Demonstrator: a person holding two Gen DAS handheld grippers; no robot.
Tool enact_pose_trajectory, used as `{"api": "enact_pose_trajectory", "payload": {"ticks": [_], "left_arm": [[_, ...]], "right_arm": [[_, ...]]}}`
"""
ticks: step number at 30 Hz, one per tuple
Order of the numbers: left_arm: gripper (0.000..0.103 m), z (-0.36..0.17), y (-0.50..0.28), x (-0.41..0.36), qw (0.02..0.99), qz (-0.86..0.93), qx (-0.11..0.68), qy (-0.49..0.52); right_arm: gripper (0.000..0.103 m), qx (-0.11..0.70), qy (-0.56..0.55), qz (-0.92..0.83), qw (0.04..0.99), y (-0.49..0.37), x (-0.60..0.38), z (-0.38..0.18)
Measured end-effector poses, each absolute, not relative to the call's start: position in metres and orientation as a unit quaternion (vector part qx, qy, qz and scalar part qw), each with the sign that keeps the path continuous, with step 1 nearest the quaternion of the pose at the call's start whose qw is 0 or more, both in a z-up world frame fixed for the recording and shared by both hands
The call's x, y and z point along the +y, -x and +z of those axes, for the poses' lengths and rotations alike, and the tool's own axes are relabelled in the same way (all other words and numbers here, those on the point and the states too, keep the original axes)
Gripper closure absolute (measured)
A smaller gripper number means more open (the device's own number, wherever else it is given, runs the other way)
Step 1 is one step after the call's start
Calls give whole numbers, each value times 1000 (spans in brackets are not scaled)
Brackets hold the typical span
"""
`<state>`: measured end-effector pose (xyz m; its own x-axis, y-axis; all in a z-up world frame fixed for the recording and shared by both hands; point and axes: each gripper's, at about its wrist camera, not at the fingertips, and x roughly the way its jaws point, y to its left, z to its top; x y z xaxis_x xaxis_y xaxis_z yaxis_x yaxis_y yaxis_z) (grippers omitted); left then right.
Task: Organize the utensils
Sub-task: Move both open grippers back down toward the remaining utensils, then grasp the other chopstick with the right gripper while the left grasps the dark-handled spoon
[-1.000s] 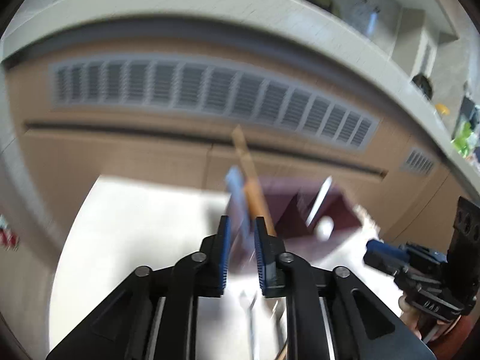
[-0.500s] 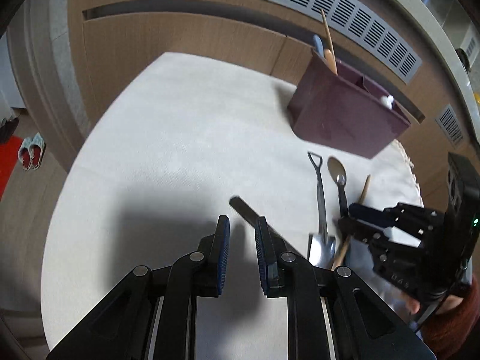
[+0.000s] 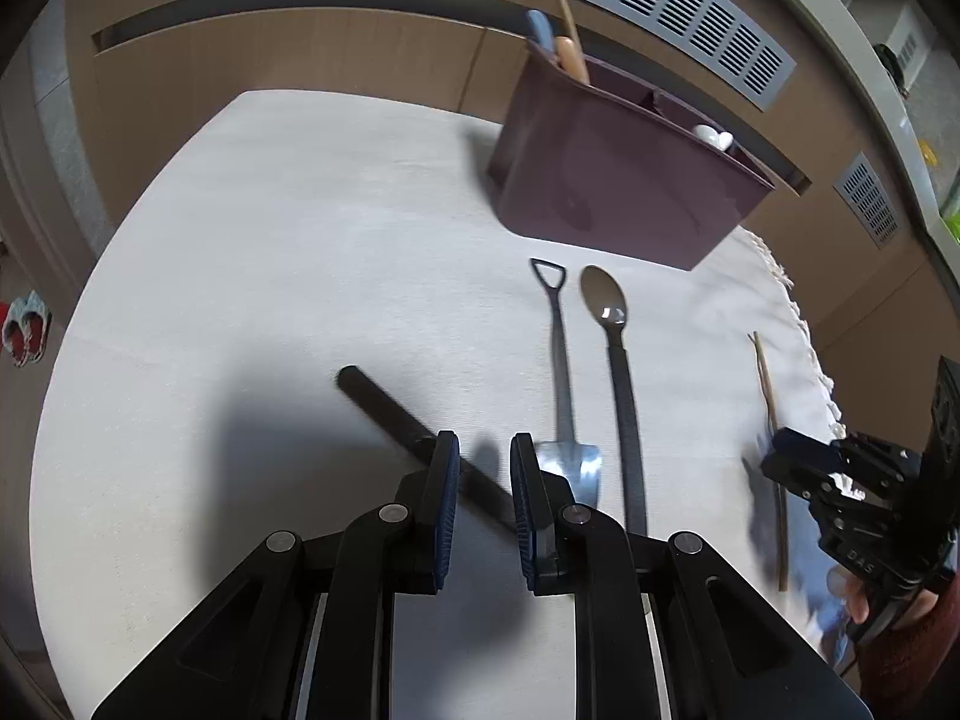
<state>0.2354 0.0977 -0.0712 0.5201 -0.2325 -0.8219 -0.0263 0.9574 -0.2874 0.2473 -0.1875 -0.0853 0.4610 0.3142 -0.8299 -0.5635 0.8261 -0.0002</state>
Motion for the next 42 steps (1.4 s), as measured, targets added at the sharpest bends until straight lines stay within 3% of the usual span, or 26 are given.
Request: {"api": "enact_pose_trajectory", "payload": {"ticks": [12,18,24,33,38,42], "left_arm": [[84,-67,-233,89,867,-68,479,119],[84,-64,-231,90,870,-72,474,117],[84,-62,-227,112,874,-55,463,137],[74,-63,-218,101,886,-97,438,118],[74,-70,-232,84,864,-120,473,120],[74,-74,-246,70,861,-120,483,105]], "right_arm": [[79,463,-14,221,858,-248,-221,-95],[79,476,14,233,848,-251,-185,-100],[79,449,119,214,860,-243,-147,-104],[78,478,-6,199,856,-250,-176,-101],[80,486,39,214,847,-247,-169,-97],[81,445,63,194,872,-232,-181,-80]]}}
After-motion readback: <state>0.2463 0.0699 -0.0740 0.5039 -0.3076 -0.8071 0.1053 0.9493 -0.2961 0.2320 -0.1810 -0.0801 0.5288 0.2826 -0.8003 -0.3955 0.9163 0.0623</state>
